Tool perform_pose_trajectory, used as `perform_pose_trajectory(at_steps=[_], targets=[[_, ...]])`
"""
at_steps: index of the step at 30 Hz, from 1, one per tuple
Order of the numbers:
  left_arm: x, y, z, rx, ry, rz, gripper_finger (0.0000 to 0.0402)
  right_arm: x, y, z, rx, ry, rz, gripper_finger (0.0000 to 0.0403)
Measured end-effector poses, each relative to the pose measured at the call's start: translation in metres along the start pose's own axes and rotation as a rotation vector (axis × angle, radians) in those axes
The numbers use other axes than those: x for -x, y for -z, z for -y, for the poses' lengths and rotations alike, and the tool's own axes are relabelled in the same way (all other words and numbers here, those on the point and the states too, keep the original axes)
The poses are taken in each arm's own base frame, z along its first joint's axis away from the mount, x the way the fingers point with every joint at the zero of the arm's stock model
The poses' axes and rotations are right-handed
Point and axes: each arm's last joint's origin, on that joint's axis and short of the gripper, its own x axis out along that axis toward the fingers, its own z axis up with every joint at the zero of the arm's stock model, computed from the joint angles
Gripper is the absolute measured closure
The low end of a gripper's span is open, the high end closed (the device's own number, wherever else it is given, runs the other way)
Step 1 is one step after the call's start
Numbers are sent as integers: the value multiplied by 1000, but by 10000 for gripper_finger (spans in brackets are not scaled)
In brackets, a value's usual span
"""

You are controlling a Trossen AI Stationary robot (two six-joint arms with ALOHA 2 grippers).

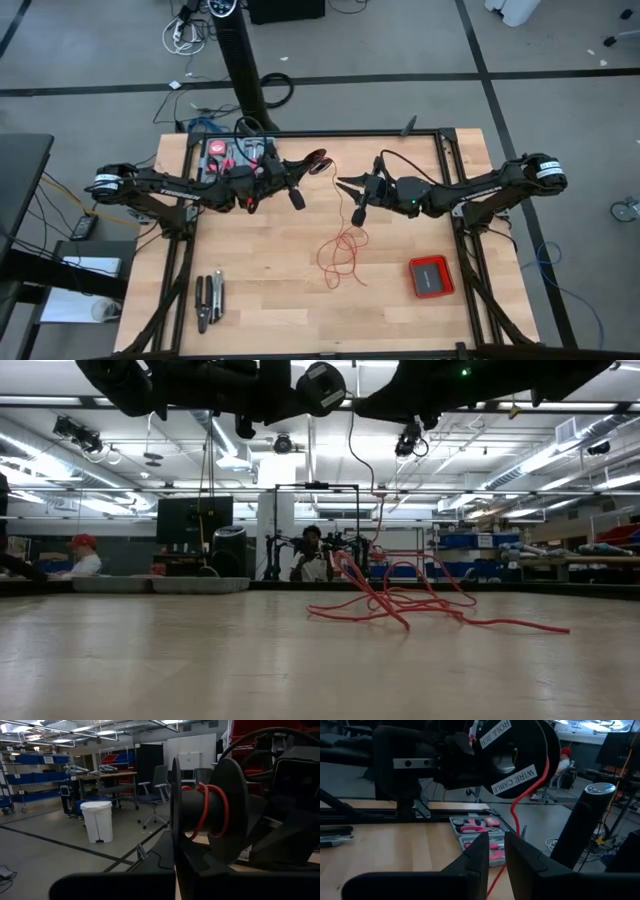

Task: Coil cords
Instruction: Coil the red wire onto the spool

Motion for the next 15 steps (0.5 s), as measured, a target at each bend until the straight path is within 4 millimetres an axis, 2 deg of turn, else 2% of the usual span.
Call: perform_pose_trajectory(at_steps=[9, 15], targets=[[0, -1, 1, 5, 20, 15, 401, -1, -1, 1, 31, 20, 0, 321], [0, -1, 1, 5, 20, 15, 401, -6, 2, 14, 49, 65, -10, 320]])
